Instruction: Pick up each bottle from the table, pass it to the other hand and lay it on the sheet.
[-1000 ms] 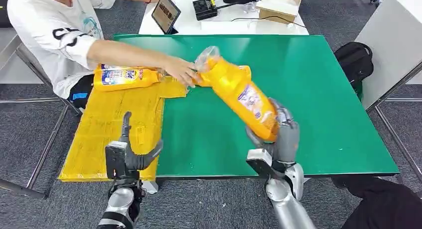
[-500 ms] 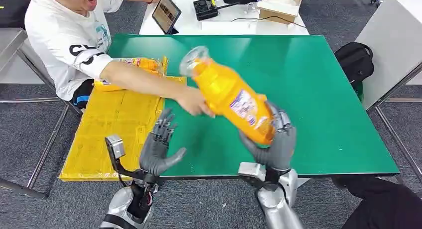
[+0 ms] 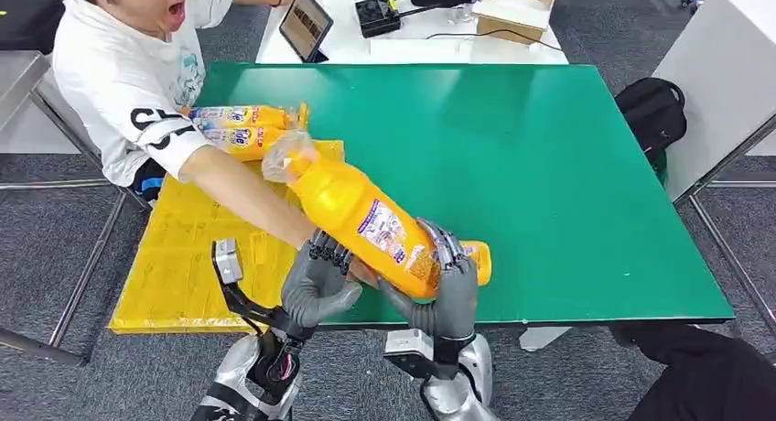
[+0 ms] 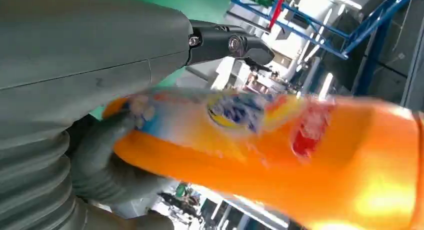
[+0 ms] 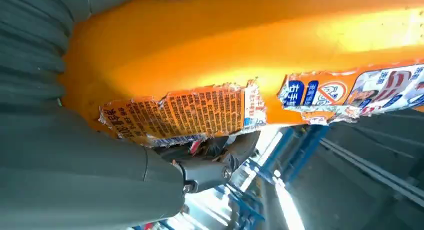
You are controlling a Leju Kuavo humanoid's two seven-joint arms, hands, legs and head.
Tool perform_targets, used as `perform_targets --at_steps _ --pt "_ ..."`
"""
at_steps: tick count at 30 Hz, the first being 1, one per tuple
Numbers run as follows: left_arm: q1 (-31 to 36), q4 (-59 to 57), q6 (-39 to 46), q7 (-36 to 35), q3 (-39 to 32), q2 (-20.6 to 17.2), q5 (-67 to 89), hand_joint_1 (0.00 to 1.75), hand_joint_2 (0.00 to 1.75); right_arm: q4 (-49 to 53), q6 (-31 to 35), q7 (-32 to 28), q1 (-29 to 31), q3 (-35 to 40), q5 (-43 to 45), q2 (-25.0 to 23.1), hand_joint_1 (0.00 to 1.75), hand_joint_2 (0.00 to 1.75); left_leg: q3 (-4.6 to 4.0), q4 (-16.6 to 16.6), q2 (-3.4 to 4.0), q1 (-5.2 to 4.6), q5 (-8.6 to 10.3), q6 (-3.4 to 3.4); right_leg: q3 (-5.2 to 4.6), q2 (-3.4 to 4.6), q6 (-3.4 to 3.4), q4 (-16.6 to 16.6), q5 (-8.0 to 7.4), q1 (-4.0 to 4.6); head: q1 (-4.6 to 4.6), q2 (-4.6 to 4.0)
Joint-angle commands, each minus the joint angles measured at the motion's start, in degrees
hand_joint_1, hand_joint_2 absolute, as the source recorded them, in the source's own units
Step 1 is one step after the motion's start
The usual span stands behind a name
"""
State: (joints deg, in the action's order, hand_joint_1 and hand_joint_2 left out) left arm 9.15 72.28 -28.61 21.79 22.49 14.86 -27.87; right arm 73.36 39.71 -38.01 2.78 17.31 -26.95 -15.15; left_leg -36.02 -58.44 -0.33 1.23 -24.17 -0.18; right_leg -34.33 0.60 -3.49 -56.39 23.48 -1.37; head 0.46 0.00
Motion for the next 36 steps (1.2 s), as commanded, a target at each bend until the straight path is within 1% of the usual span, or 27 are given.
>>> perform_targets --at_steps 1,2,3,6,7,8,9,11,12,14,15,17,18,20,21,23,24,26,27,28,29,30,31,36 --pt "2.2 -3.1 -0.9 0.2 2.2 -2.3 -0.3 0.00 1.75 -18.6 -1.9 -2.0 4.5 7.9 -1.6 0.2 1.75 1.75 0.37 0.1 0.21 0.03 -0.07 0.03 0.29 0.14 0.19 0.1 0.01 0.08 -0.02 0.00" --pt "2.3 -3.5 -1.1 0.4 1.8 -2.1 -0.7 0.00 1.75 -20.8 -3.0 -2.0 4.7 8.9 -1.5 -0.3 1.75 1.75 0.29 0.1 0.16 0.03 -0.05 0.02 0.23 0.11 0.15 0.1 0.00 0.07 0.00 0.00" --pt "2.3 -3.4 -1.2 0.6 1.5 -1.9 -1.0 0.00 1.75 -22.7 -3.6 -2.0 4.8 9.7 -1.6 -0.6 1.75 1.75 0.39 0.1 0.17 0.05 -0.07 0.03 0.32 0.09 0.21 0.1 0.02 0.10 -0.02 0.00" --pt "1.7 -2.0 -1.3 1.0 1.0 -1.9 -1.3 0.00 1.75 -24.5 -4.3 -1.9 4.7 10.4 -0.9 -0.9 1.75 1.75 0.18 0.1 0.06 0.04 -0.02 0.02 0.13 0.01 0.10 0.1 0.01 0.06 0.00 0.00" --pt "1.4 -1.5 -1.1 1.0 0.6 -1.8 -1.3 0.00 1.75 -24.8 -4.9 -1.9 4.8 10.5 -0.8 -0.8 1.75 1.75 0.33 0.1 0.10 0.05 -0.07 0.04 0.26 0.01 0.16 0.1 0.05 0.09 -0.02 0.00" --pt "1.2 -1.3 -1.1 1.1 0.2 -1.7 -1.6 0.00 1.75 -24.8 -5.2 -1.8 4.8 10.7 -0.9 -0.6 1.75 1.75 0.23 0.1 0.09 0.08 -0.05 0.03 0.14 0.01 0.13 0.1 0.02 0.10 0.00 0.00" --pt "1.1 -1.2 -1.0 1.1 0.1 -1.6 -1.6 0.00 1.75 -24.7 -5.1 -1.8 4.7 10.7 -1.0 -0.6 1.75 1.75 0.35 0.1 0.05 0.07 -0.08 0.07 0.27 -0.05 0.20 0.1 0.07 0.11 -0.02 0.00" --pt "1.2 -1.4 -0.8 1.0 -0.3 -1.5 -1.7 0.00 1.75 -24.8 -5.1 -1.1 4.6 11.5 -2.1 -0.3 1.75 1.75 0.19 0.1 0.01 0.05 -0.04 0.05 0.12 -0.09 0.12 0.1 0.05 0.07 0.00 0.00" --pt "1.2 -1.6 -0.6 1.0 -0.4 -1.4 -1.7 0.00 1.75 -24.8 -5.5 -1.0 4.6 11.6 -2.0 -0.3 1.75 1.75 0.30 0.1 0.01 0.07 -0.08 0.07 0.25 -0.11 0.17 0.1 0.09 0.10 0.02 0.00" --pt "1.2 -1.6 -0.6 1.0 -0.4 -1.4 -1.7 0.00 1.75 -24.8 -5.5 -1.0 4.6 11.6 -2.0 -0.3 1.75 1.75 0.12 0.0 0.00 0.05 -0.02 0.03 0.07 -0.09 0.10 0.1 0.04 0.06 0.02 0.00" --pt "1.2 -1.6 -0.6 1.0 -0.4 -1.4 -1.7 0.00 1.75 -24.8 -5.5 -1.0 4.6 11.6 -2.0 -0.3 1.75 1.75 0.28 0.1 -0.03 0.06 -0.07 0.06 0.24 -0.15 0.18 0.1 0.10 0.09 0.00 0.00" --pt "1.2 -1.6 -0.6 1.0 -0.4 -1.4 -1.7 0.00 1.75 -24.8 -5.5 -1.0 4.6 11.6 -2.0 -0.3 1.75 1.75 0.11 0.0 -0.03 0.04 -0.01 0.02 0.06 -0.11 0.11 0.1 0.05 0.06 0.02 0.00" --pt "1.4 -2.2 -0.5 0.8 -0.4 -1.3 -1.7 0.00 1.75 -25.0 -5.7 -0.6 4.6 11.7 -2.3 -0.3 1.75 1.75 0.27 0.1 -0.07 0.06 -0.06 0.05 0.23 -0.19 0.19 0.1 0.10 0.10 0.00 0.00" --pt "1.4 -2.5 -0.7 0.5 -0.8 -1.1 -2.2 0.00 1.75 -25.4 -6.4 0.1 4.6 12.3 -2.9 -0.1 1.75 1.75 0.13 0.1 -0.03 0.04 -0.02 0.03 0.07 -0.12 0.12 0.1 0.05 0.06 0.00 0.00" --pt "1.4 -2.6 -0.7 0.5 -0.9 -1.1 -2.1 0.00 1.75 -25.6 -6.5 0.0 4.4 12.4 -2.9 -0.2 1.75 1.75 0.29 0.1 -0.08 0.05 -0.06 0.06 0.24 -0.20 0.20 0.1 0.11 0.09 0.00 0.00" --pt "1.4 -2.7 -0.6 0.4 -1.4 -0.8 -2.6 0.00 1.75 -26.5 -6.7 0.2 4.6 12.7 -3.2 -0.2 1.75 1.75 0.18 0.1 -0.05 0.06 -0.03 0.04 0.12 -0.15 0.13 0.1 0.06 0.09 0.00 0.00" --pt "1.4 -2.7 -0.5 0.5 -1.7 -0.8 -2.6 0.00 1.75 -26.8 -7.0 0.2 4.6 12.8 -3.1 -0.3 1.75 1.75 0.29 0.1 -0.09 0.07 -0.07 0.07 0.24 -0.21 0.19 0.1 0.11 0.11 0.02 0.00" --pt "1.4 -2.4 -0.5 0.6 -2.0 -0.7 -2.7 0.00 1.75 -27.0 -7.2 0.2 4.8 12.9 -3.1 -0.2 1.75 1.75 0.17 0.1 -0.06 0.04 -0.03 0.04 0.08 -0.16 0.12 0.1 0.07 0.07 0.02 0.00" --pt "1.2 -2.0 -0.2 0.7 -2.6 -0.5 -2.8 0.00 1.75 -27.0 -7.5 0.5 4.9 12.9 -3.2 -0.1 1.75 1.75 0.27 0.1 -0.11 0.06 -0.06 0.07 0.20 -0.24 0.18 0.1 0.11 0.10 0.00 0.00" --pt "1.1 -1.7 0.1 0.8 -2.9 -0.2 -2.8 0.14 1.75 -26.9 -7.7 0.7 4.9 12.9 -3.3 0.0 1.75 1.75 0.17 0.1 -0.11 0.05 -0.03 0.05 0.10 -0.21 0.13 0.1 0.09 0.07 0.02 0.00" --pt "1.0 -1.6 0.1 0.8 -3.1 -0.1 -2.9 0.45 1.75 -26.9 -7.7 0.8 4.9 12.9 -3.3 0.0 1.75 1.75 0.15 0.0 -0.07 0.06 -0.03 0.04 0.07 -0.18 0.12 0.1 0.08 0.08 0.02 0.00" --pt "1.0 -1.3 0.1 0.9 -3.2 0.0 -3.1 1.24 1.75 -26.9 -7.9 0.9 5.0 12.9 -3.3 0.0 1.75 1.75 0.27 0.1 -0.12 0.06 -0.07 0.08 0.22 -0.25 0.18 0.1 0.13 0.10 0.00 0.00" --pt "0.8 -1.0 0.2 1.0 -3.5 0.1 -3.2 1.75 1.75 -26.9 -8.0 1.1 5.0 12.9 -3.4 0.1 1.75 1.75 0.17 0.0 -0.09 0.07 -0.05 0.05 0.12 -0.20 0.14 0.1 0.09 0.10 0.02 0.00" --pt "0.7 -0.3 0.1 1.1 -3.8 0.4 -3.6 1.75 1.75 -27.2 -8.6 1.6 5.1 12.9 -3.5 0.2 1.75 1.75 0.18 0.0 -0.14 0.06 -0.05 0.06 0.13 -0.26 0.16 0.1 0.11 0.09 0.02 0.00"
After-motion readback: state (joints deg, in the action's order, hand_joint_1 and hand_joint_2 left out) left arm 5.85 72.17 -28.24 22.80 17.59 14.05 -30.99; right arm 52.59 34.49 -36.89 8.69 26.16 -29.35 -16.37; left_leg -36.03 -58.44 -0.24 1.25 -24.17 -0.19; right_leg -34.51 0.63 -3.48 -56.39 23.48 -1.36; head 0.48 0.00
